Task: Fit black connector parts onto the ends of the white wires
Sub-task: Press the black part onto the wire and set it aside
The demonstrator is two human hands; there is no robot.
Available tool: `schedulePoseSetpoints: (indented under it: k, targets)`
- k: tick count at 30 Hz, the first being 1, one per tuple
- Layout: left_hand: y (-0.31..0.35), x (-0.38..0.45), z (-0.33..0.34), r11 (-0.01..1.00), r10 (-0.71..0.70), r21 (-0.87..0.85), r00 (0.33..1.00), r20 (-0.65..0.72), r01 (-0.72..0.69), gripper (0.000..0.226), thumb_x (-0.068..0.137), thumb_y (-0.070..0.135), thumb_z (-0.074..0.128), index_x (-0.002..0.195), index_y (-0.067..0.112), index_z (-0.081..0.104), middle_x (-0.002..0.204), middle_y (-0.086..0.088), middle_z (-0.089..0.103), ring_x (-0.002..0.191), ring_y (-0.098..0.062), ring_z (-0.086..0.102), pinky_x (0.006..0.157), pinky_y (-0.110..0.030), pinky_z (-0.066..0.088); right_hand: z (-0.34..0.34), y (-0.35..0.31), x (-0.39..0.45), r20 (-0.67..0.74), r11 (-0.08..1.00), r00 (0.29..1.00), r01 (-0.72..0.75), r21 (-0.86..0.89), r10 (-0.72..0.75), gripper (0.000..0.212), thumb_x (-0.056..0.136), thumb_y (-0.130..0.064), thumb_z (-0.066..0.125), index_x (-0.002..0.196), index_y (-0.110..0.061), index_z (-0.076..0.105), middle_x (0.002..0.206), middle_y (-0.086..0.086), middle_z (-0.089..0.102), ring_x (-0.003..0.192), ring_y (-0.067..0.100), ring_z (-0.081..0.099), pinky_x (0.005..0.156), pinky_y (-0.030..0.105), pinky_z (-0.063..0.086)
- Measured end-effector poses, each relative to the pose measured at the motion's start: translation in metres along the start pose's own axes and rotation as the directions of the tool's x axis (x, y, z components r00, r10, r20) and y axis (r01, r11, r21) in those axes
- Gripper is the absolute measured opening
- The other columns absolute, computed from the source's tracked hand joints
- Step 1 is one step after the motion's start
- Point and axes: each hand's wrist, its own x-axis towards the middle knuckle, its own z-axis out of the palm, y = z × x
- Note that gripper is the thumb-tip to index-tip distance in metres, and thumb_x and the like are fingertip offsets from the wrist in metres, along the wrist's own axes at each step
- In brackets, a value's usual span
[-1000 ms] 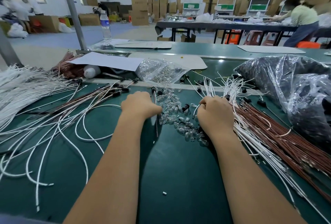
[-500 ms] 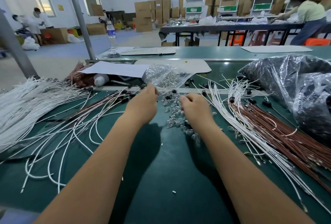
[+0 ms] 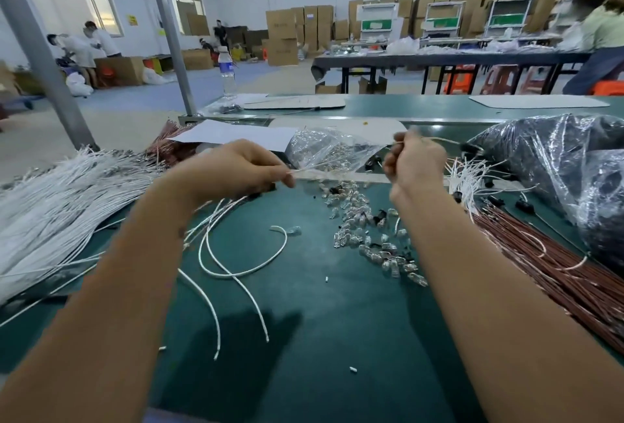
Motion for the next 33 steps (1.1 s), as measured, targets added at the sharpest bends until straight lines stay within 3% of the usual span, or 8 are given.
schedulePoseSetpoints:
  k: [4, 7, 10, 14, 21, 24, 27, 33]
  targets:
    - [-0.034, -0.014, -0.050, 0.921, -0.244, 0.274, 0.958, -0.151, 0.278, 0.018, 0.086, 0.032, 0.067, 0.075, 0.024, 0.078, 0.044, 0.010, 0.052, 0.042, -0.008, 0.042, 0.042, -0.021, 0.031, 0.050, 0.024, -0.022, 0.369, 0.948, 0.878, -0.244, -0.205, 0.306, 0.019, 0.101, -0.013, 0.046, 0.094, 0.003, 0.053, 0.072, 0.010, 0.055, 0.054, 0.012, 0.051, 0.047, 0.019, 0.048]
    - [-0.078, -0.020, -0.044, 0.696, -0.482, 0.446, 0.826, -0.292, 0.563, 0.010, 0.081, 0.015, 0.071, 0.077, 0.007, 0.073, 0.061, -0.003, 0.064, 0.059, -0.016, 0.057, 0.055, -0.026, 0.043, 0.067, 0.050, -0.037, 0.558, 0.848, 0.741, -0.029, -0.529, 0.373, 0.018, 0.099, -0.003, 0.046, 0.111, 0.009, 0.050, 0.087, 0.019, 0.052, 0.060, 0.018, 0.053, 0.052, 0.020, 0.052]
    - [-0.107, -0.022, -0.021, 0.535, -0.612, 0.520, 0.730, -0.304, 0.665, 0.008, 0.083, 0.010, 0.054, 0.078, 0.005, 0.058, 0.083, -0.009, 0.061, 0.083, -0.025, 0.060, 0.080, -0.036, 0.053, 0.057, 0.064, -0.037, 0.587, 0.727, 0.751, 0.217, -0.652, 0.303, 0.026, 0.096, -0.006, 0.051, 0.117, 0.007, 0.058, 0.088, 0.012, 0.058, 0.062, 0.015, 0.056, 0.061, 0.025, 0.054]
    - [-0.089, -0.007, -0.007, 0.563, -0.518, 0.427, 0.705, -0.485, 0.707, 0.014, 0.085, 0.023, 0.048, 0.091, 0.013, 0.056, 0.108, -0.017, 0.056, 0.113, -0.036, 0.046, 0.093, -0.041, 0.043, 0.016, 0.053, -0.019, 0.538, 0.524, 0.841, 0.430, -0.735, 0.065, 0.021, 0.095, -0.014, 0.051, 0.105, -0.010, 0.069, 0.081, 0.005, 0.068, 0.061, 0.012, 0.055, 0.057, 0.030, 0.051]
    - [0.010, 0.045, 0.057, 0.935, -0.082, 0.236, 0.810, -0.580, 0.264, 0.030, 0.088, 0.024, 0.046, 0.106, 0.022, 0.069, 0.111, -0.011, 0.066, 0.111, -0.037, 0.050, 0.095, -0.042, 0.043, -0.078, 0.029, 0.012, 0.176, 0.018, 0.937, 0.190, -0.982, -0.302, 0.023, 0.084, -0.002, 0.050, 0.101, -0.011, 0.062, 0.094, 0.005, 0.061, 0.077, 0.018, 0.050, 0.058, 0.022, 0.036]
    - [0.047, 0.067, 0.119, 0.989, 0.034, 0.143, 0.897, -0.440, 0.033, 0.031, 0.088, 0.022, 0.046, 0.106, 0.023, 0.071, 0.101, -0.005, 0.069, 0.113, -0.033, 0.048, 0.096, -0.041, 0.044, -0.095, 0.034, 0.016, 0.178, -0.060, 0.948, 0.168, -0.984, -0.263, 0.021, 0.087, -0.006, 0.051, 0.106, -0.007, 0.058, 0.104, 0.008, 0.055, 0.090, 0.019, 0.041, 0.078, 0.029, 0.037]
    - [0.066, 0.081, 0.169, 0.988, 0.071, 0.150, 0.951, -0.302, -0.026, 0.029, 0.087, 0.022, 0.047, 0.103, 0.028, 0.071, 0.107, 0.000, 0.067, 0.119, -0.027, 0.041, 0.096, -0.036, 0.039, -0.098, 0.031, 0.021, 0.191, -0.104, 0.945, 0.169, -0.980, -0.267, 0.013, 0.087, -0.008, 0.049, 0.093, -0.004, 0.059, 0.102, 0.015, 0.059, 0.084, 0.024, 0.042, 0.073, 0.030, 0.034]
    - [0.051, 0.085, 0.193, 0.982, 0.163, 0.148, 0.915, -0.369, -0.115, 0.025, 0.088, 0.019, 0.052, 0.101, 0.025, 0.073, 0.100, 0.004, 0.071, 0.111, -0.024, 0.046, 0.089, -0.032, 0.036, -0.094, 0.029, 0.027, 0.126, -0.143, 0.964, 0.094, -0.985, -0.235, 0.020, 0.085, -0.021, 0.058, 0.073, -0.008, 0.047, 0.092, 0.012, 0.058, 0.079, 0.028, 0.047, 0.067, 0.029, 0.035]
